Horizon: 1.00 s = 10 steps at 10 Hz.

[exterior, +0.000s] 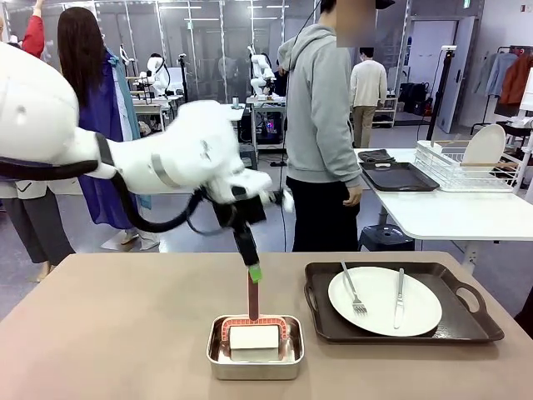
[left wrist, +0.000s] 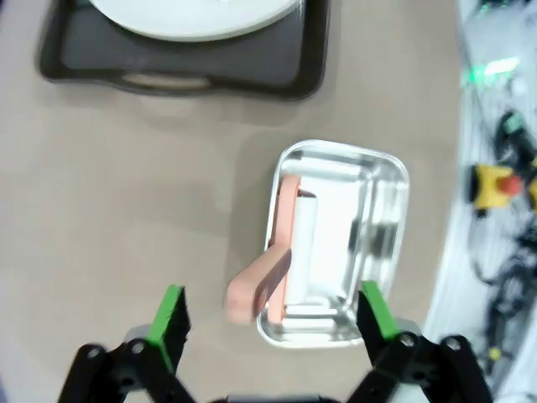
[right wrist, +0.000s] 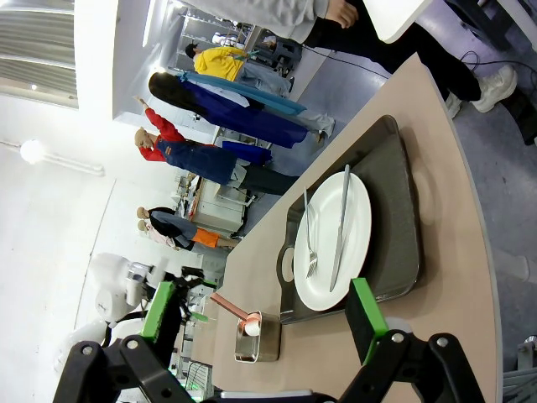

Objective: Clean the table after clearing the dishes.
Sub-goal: When the right (or left) Handle tray is removed, use the right hand (or left hand) to clean the right (or left) side of the table with the Lint Roller.

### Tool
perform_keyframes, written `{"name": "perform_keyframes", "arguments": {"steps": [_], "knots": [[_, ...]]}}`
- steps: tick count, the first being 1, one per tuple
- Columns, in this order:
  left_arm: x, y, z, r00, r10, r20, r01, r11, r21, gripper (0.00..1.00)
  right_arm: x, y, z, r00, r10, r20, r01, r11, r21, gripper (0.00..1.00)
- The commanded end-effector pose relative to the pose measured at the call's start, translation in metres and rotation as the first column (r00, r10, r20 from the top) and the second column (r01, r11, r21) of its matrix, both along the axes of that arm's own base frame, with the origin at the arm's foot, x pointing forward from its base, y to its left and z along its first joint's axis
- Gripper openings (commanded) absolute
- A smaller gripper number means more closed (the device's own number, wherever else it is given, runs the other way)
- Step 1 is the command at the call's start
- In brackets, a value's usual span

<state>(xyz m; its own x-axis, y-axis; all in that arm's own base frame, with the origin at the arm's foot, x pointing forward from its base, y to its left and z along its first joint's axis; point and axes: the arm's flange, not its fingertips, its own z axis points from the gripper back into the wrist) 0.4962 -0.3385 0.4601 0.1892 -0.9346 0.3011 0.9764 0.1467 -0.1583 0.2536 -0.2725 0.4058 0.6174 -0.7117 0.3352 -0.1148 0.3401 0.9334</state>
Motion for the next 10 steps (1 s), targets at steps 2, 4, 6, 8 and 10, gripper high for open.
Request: {"name": "perform_keyframes", "arguments": {"steps": [2, 4, 6, 8, 10], "knots": [[0.021, 0.130, 0.075, 0.957, 0.246, -0.153, -0.283, 0.906, -0.315, 1.00, -0.002, 0.000, 0.003, 1.000, 0.000, 0.011, 0.000, 1.000, 0.001, 1.00], [0.001, 0.252, 0.108, 0.903, 0.330, -0.275, -0.426, 0.768, -0.477, 1.00, -0.002, 0.000, 0.003, 1.000, 0.000, 0.011, 0.000, 1.000, 0.001, 1.00], [-0.037, 0.377, 0.102, 0.810, 0.368, -0.458, -0.587, 0.505, -0.633, 1.00, -0.002, 0.000, 0.003, 1.000, 0.000, 0.011, 0.000, 1.000, 0.001, 1.00], [-0.097, 0.497, 0.084, 0.738, 0.401, -0.543, -0.669, 0.325, -0.669, 1.00, -0.002, 0.000, 0.003, 1.000, 0.000, 0.011, 0.000, 1.000, 0.001, 1.00], [-0.139, 0.582, 0.036, 0.612, 0.470, -0.635, -0.761, 0.132, -0.635, 1.00, -0.002, 0.000, 0.003, 1.000, 0.000, 0.011, 0.000, 1.000, 0.001, 1.00]]}}
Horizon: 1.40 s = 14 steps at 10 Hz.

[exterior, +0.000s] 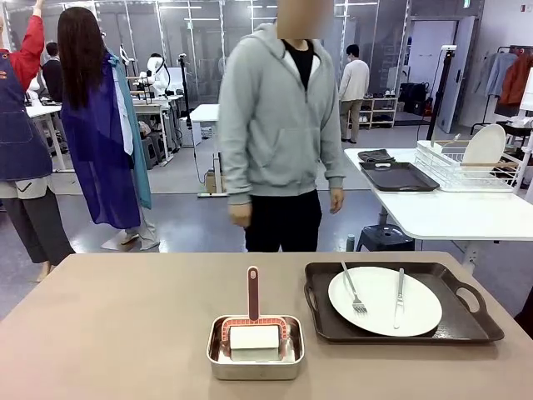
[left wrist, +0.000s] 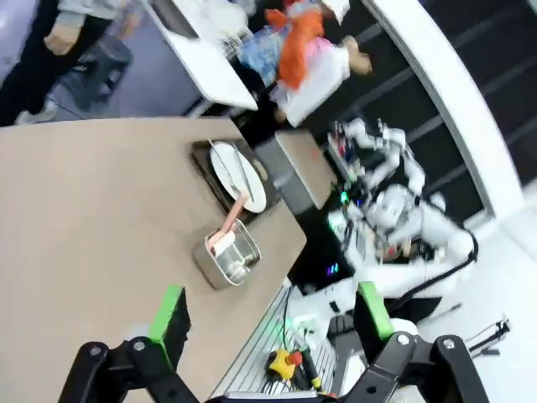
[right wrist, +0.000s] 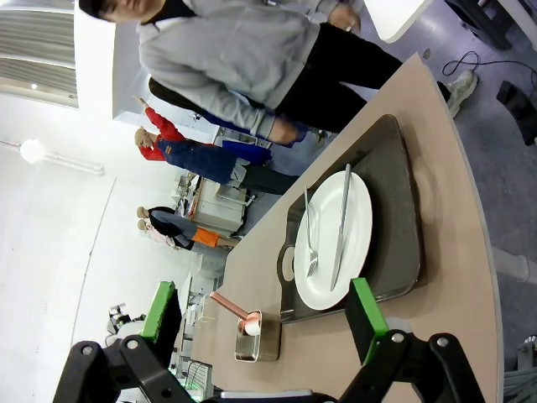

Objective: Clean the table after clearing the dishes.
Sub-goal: When the right (or left) Handle tray is removed, use the right hand (or left hand) to clean the right (or left) side of the table with the Lint Roller.

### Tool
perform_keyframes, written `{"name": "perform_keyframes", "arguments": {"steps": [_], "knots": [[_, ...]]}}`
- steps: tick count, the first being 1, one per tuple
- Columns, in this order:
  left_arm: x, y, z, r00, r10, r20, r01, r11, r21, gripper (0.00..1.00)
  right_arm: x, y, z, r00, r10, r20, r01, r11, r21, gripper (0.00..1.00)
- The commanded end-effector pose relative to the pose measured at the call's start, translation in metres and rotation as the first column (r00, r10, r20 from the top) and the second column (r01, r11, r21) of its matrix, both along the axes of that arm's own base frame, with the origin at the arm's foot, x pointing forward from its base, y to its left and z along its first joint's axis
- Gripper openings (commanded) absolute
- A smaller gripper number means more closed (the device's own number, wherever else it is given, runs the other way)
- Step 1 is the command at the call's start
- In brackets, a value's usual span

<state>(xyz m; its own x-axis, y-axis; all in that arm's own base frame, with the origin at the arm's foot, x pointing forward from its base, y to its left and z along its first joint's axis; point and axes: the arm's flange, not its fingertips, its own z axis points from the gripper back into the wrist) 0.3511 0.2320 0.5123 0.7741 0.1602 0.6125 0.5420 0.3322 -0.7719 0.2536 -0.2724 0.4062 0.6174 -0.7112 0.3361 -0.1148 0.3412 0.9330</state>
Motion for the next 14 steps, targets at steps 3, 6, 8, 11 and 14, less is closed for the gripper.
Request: {"name": "perform_keyframes", "arguments": {"steps": [3, 6, 8, 11, 14], "knots": [[-0.036, 0.063, -0.094, 0.962, 0.232, -0.147, -0.246, 0.965, -0.088, 1.00, -0.002, 0.000, 0.003, 1.000, 0.000, 0.011, 0.000, 1.000, 0.002, 1.00], [-0.046, 0.070, -0.088, 0.969, 0.207, -0.136, -0.219, 0.972, -0.081, 1.00, -0.002, 0.000, 0.003, 1.000, 0.000, 0.011, 0.000, 1.000, 0.002, 1.00], [-0.046, 0.070, -0.088, 0.969, 0.207, -0.136, -0.219, 0.972, -0.081, 1.00, -0.002, 0.000, 0.003, 1.000, 0.000, 0.011, 0.000, 1.000, 0.002, 1.00], [-0.046, 0.070, -0.088, 0.969, 0.207, -0.136, -0.219, 0.972, -0.081, 1.00, -0.002, 0.000, 0.003, 1.000, 0.000, 0.011, 0.000, 1.000, 0.002, 1.00], [-0.046, 0.070, -0.088, 0.969, 0.207, -0.136, -0.219, 0.972, -0.081, 1.00, -0.002, 0.000, 0.003, 1.000, 0.000, 0.011, 0.000, 1.000, 0.002, 1.00]]}}
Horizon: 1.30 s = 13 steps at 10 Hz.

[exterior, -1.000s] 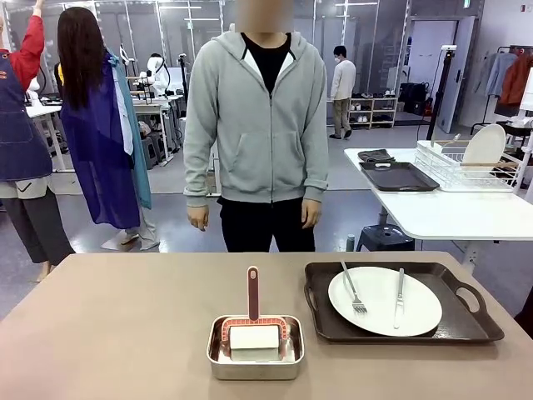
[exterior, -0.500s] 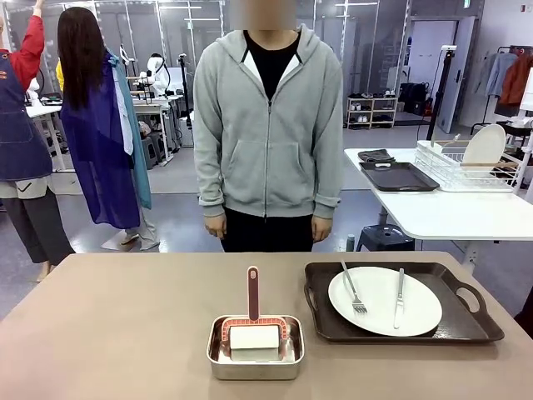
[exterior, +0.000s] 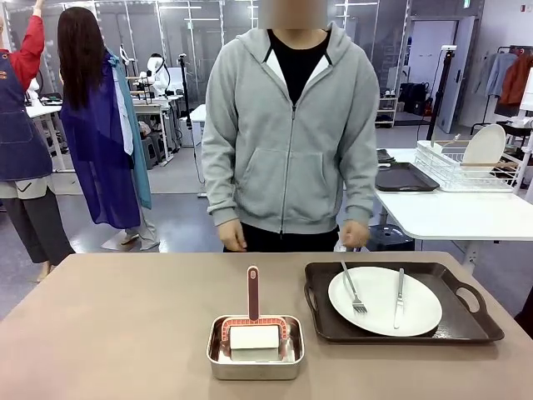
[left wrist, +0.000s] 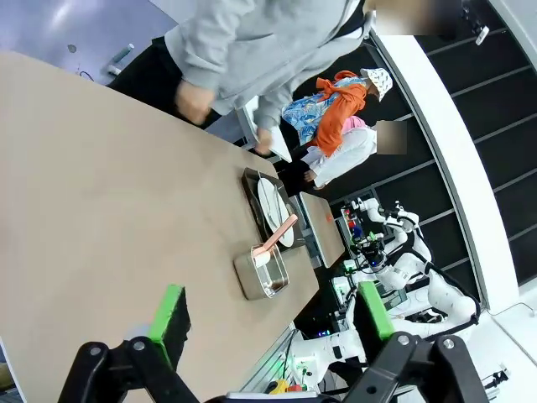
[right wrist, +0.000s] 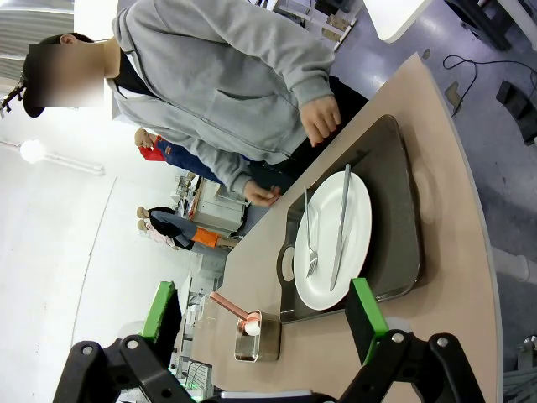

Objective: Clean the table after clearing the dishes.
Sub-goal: When the right (or left) Handle tray is removed, use the right hand (or left hand) to clean the right (or left) side of the table with the Lint Roller.

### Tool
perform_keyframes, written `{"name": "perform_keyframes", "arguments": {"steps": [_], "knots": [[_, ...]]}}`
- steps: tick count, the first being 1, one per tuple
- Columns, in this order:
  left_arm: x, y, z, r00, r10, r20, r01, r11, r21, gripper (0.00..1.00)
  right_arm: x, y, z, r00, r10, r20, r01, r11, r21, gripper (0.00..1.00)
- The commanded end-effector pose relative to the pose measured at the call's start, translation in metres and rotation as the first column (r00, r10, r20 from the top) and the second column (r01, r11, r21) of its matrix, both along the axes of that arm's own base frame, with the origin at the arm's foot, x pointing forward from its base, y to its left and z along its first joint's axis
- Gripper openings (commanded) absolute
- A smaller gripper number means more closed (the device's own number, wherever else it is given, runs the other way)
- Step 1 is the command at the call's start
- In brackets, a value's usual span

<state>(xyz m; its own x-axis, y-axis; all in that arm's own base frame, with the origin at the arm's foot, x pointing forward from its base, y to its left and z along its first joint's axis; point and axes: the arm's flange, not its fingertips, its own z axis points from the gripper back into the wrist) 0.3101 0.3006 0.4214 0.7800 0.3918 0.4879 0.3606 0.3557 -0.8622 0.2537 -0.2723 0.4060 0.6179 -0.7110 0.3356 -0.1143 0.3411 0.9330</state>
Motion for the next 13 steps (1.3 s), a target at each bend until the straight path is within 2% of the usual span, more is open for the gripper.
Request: {"name": "perform_keyframes", "arguments": {"steps": [1, 13], "knots": [[-0.0045, 0.0013, 0.0029, 1.000, -0.012, -0.002, 0.012, 1.000, 0.000, 1.00, -0.0018, -0.0001, 0.0032, 1.000, 0.000, 0.012, 0.000, 1.000, 0.002, 1.00], [-0.0045, 0.0013, 0.0029, 1.000, -0.012, -0.002, 0.012, 1.000, 0.000, 1.00, -0.0018, -0.0001, 0.0032, 1.000, 0.000, 0.012, 0.000, 1.000, 0.002, 1.00]]}}
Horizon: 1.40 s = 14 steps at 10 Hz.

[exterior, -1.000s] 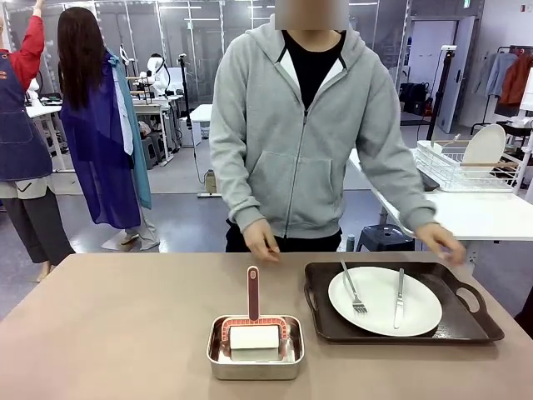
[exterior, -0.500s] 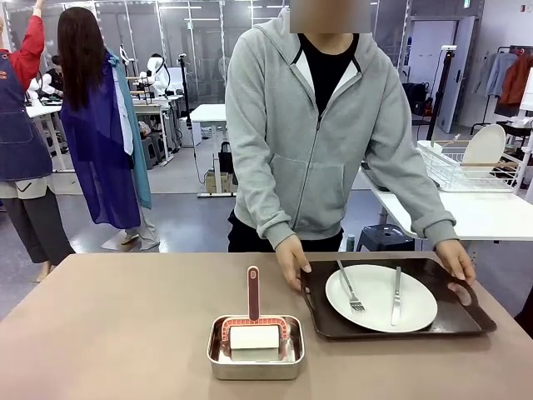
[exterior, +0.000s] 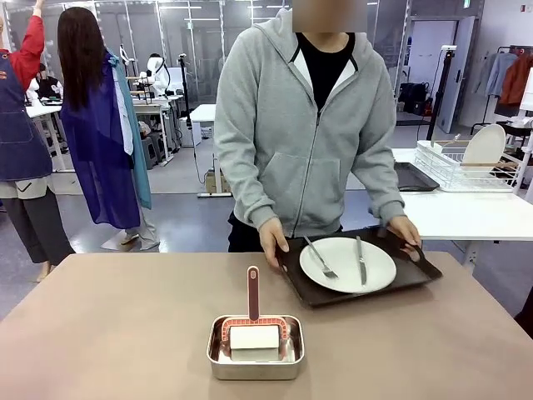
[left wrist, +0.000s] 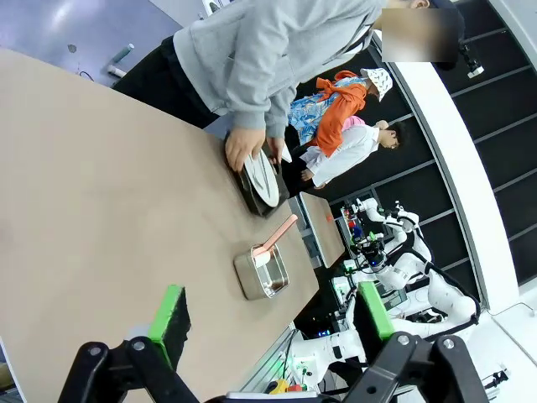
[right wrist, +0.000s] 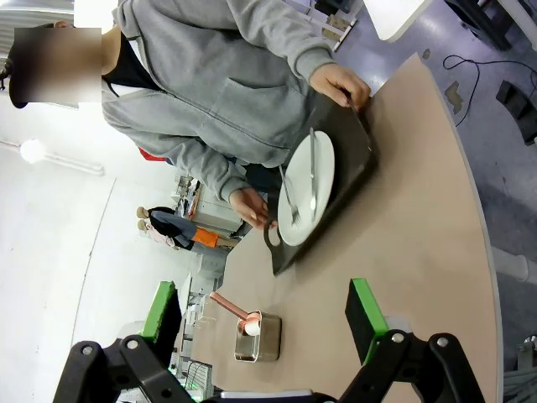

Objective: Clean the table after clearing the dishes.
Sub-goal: When the right (or left) Handle tray is removed, use the right hand (or left hand) to clean the right (or left) side of the table with the Lint Roller.

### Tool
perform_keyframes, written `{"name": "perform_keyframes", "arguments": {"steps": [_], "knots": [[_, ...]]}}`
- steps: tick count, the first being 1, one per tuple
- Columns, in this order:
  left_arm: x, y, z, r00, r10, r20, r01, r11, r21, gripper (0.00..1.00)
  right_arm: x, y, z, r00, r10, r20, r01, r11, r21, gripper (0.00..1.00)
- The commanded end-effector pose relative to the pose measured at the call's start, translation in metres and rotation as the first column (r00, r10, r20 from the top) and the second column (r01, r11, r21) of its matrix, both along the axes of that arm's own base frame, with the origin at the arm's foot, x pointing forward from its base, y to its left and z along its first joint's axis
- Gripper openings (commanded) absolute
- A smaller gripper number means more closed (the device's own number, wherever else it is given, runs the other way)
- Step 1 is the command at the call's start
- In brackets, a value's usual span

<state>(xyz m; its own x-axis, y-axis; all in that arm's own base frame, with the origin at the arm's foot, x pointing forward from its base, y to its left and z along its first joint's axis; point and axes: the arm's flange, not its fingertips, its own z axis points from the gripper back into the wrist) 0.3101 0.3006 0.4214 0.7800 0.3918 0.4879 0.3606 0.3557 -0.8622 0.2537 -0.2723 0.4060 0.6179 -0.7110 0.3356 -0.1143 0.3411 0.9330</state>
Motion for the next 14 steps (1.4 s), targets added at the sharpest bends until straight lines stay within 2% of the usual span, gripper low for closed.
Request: {"name": "perform_keyframes", "arguments": {"steps": [1, 13, 14], "knots": [[-0.005, 0.001, 0.003, 1.000, -0.012, -0.002, 0.012, 1.000, 0.000, 1.00, -0.002, 0.000, 0.003, 1.000, 0.000, 0.012, 0.000, 1.000, 0.002, 1.00], [-0.005, 0.001, 0.003, 1.000, -0.012, -0.002, 0.012, 1.000, 0.000, 1.00, 0.000, 0.000, 0.000, 1.000, 0.000, 0.000, 0.000, 1.000, 0.000, 1.00], [-0.005, 0.001, 0.003, 1.000, -0.012, -0.002, 0.012, 1.000, 0.000, 1.00, 0.015, 0.013, 0.037, 0.997, 0.069, 0.027, -0.064, 0.989, -0.135, 1.00]]}}
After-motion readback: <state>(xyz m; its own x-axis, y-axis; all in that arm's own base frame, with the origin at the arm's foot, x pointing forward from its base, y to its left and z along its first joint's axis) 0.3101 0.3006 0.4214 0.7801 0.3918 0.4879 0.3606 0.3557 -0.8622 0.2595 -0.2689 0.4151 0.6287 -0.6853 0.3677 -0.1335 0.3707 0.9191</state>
